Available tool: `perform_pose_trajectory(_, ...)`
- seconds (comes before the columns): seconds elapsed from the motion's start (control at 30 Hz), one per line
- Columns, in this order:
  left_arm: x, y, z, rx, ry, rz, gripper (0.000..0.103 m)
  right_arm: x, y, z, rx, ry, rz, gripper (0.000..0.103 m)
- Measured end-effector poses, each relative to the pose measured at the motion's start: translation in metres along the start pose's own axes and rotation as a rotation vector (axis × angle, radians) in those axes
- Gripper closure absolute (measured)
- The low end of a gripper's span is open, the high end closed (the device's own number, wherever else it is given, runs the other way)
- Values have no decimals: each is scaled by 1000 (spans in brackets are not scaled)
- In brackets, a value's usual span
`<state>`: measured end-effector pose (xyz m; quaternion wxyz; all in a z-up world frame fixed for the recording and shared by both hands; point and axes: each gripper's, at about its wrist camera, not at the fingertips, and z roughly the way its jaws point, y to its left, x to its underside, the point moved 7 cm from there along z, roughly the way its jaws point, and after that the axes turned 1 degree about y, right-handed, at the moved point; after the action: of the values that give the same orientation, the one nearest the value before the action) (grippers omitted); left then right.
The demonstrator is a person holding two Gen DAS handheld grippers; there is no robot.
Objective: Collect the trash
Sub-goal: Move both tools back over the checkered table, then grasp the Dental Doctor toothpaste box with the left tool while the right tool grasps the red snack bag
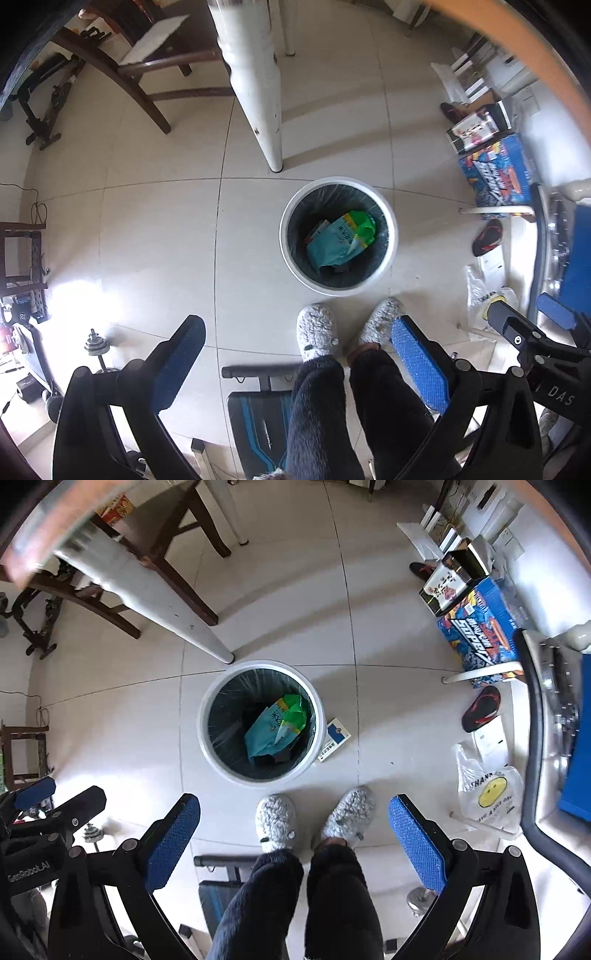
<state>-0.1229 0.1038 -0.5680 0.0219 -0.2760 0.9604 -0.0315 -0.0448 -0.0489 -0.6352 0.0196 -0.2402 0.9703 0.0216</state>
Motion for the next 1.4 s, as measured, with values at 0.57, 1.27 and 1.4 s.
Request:
perform_pose_trajectory(0.57, -24, -20, -193, 69, -194, 17, 0, 2, 5, -228, -73, -104, 108, 0)
perform_pose_trajectory(1.27, -382, -194, -277, 65, -292, -47, 0, -331, -205, -359, -207, -309, 409, 0)
perform_pose_trajectory(1.4, -455, -231, -251, 71, -218, -119, 0, -424, -266, -331, -242, -265, 518, 0)
